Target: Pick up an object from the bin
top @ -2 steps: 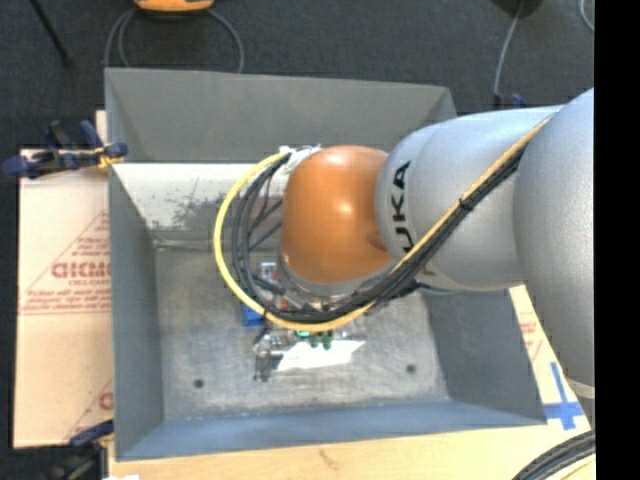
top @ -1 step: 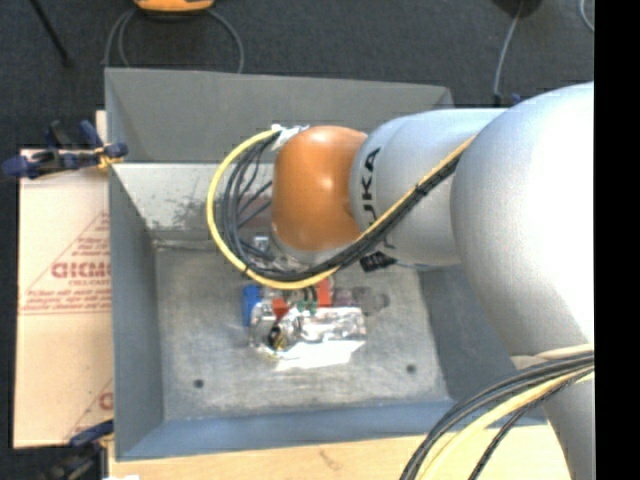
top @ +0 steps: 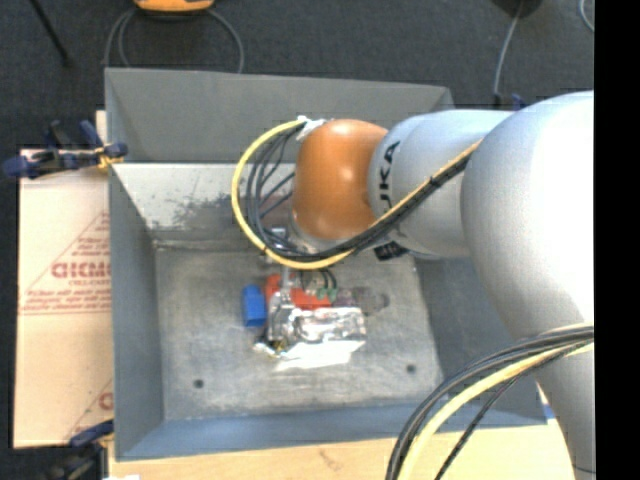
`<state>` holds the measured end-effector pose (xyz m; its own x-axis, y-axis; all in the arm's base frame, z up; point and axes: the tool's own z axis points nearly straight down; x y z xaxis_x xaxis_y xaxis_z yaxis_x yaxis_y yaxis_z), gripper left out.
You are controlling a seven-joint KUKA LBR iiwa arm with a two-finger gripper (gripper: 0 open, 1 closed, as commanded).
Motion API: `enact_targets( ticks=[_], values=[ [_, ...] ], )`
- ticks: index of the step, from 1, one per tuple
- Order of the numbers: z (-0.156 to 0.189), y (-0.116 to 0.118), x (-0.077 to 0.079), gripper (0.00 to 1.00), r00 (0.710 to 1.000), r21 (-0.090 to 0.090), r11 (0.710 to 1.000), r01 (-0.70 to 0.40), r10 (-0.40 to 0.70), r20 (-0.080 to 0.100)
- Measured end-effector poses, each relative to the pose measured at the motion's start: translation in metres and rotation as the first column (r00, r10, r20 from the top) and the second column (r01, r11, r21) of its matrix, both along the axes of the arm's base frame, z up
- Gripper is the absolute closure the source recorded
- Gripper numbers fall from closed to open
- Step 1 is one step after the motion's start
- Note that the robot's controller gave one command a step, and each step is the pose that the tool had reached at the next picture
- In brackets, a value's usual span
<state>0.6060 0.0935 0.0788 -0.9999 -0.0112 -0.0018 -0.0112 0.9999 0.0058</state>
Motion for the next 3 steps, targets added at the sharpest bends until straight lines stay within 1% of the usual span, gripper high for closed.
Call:
enact_targets(
  ticks=[1, 2, 3],
  values=[
    [-0.001, 0.021, -0.003, 0.0, 0.997, -0.005, 0.997, 0.078, -0.078, 0.009],
    [-0.001, 0.022, -0.002, 1.0, 0.997, 0.0, 0.997, 0.08, -0.08, 0.021],
    [0.132, 0.012, 0.001, 1.0, 0.987, -0.007, 0.987, -0.161, 0.161, 0.01]
  ],
)
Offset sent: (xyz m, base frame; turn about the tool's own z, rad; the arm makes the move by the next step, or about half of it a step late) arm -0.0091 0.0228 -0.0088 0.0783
